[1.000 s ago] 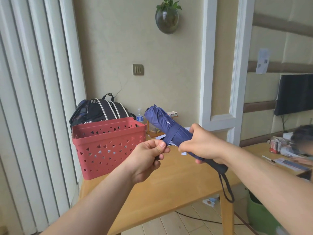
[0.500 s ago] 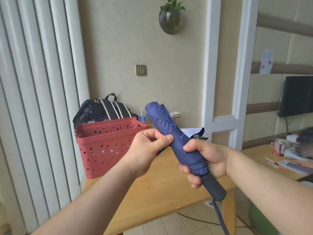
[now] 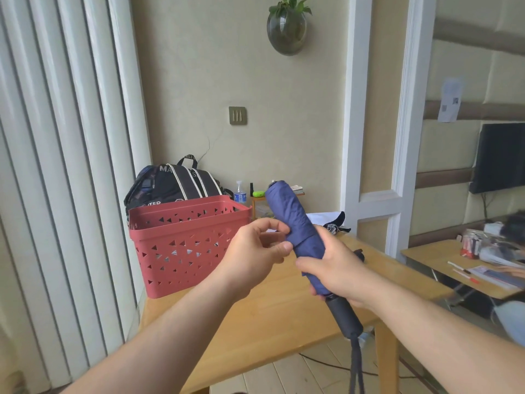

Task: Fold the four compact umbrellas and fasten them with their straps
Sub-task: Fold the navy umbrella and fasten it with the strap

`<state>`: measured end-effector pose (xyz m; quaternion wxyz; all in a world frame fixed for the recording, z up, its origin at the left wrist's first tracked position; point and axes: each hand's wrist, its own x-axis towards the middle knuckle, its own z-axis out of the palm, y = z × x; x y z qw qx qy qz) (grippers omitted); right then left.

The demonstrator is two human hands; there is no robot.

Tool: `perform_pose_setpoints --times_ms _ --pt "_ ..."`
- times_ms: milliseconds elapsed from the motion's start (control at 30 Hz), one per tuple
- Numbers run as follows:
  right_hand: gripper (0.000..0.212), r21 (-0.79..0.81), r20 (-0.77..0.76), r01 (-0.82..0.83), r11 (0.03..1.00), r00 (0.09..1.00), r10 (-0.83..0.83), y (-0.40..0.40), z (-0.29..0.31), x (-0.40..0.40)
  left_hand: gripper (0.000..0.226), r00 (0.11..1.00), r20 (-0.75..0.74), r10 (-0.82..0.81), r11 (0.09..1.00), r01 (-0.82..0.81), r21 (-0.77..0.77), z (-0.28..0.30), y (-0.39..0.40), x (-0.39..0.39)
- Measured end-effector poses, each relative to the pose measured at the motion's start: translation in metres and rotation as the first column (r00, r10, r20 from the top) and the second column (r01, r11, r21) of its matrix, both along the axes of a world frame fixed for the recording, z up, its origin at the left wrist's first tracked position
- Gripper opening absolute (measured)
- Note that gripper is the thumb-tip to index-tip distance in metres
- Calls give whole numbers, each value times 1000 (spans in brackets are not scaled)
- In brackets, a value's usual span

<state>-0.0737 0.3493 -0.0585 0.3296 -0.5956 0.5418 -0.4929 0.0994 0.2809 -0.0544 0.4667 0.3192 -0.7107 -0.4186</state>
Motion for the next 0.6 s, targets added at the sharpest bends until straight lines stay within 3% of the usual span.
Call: perform_pose_setpoints --times_ms 200,300,433,600 --pt "44 -14 51 -9 1000 999 9 -2 0 -4 15 999 15 49 998 -49 32 5 0 6" --pt "43 -11 87 -8 1000 996 9 -2 1 -2 1 999 43 32 999 -33 16 9 3 4" --pt "35 31 134 -26 999 991 22 -1 1 1 10 995 -81 -65 996 69 52 24 14 -8" --pt "28 67 188 -47 997 982 34 2 3 6 7 997 -75 -29 997 34 72 32 17 -16"
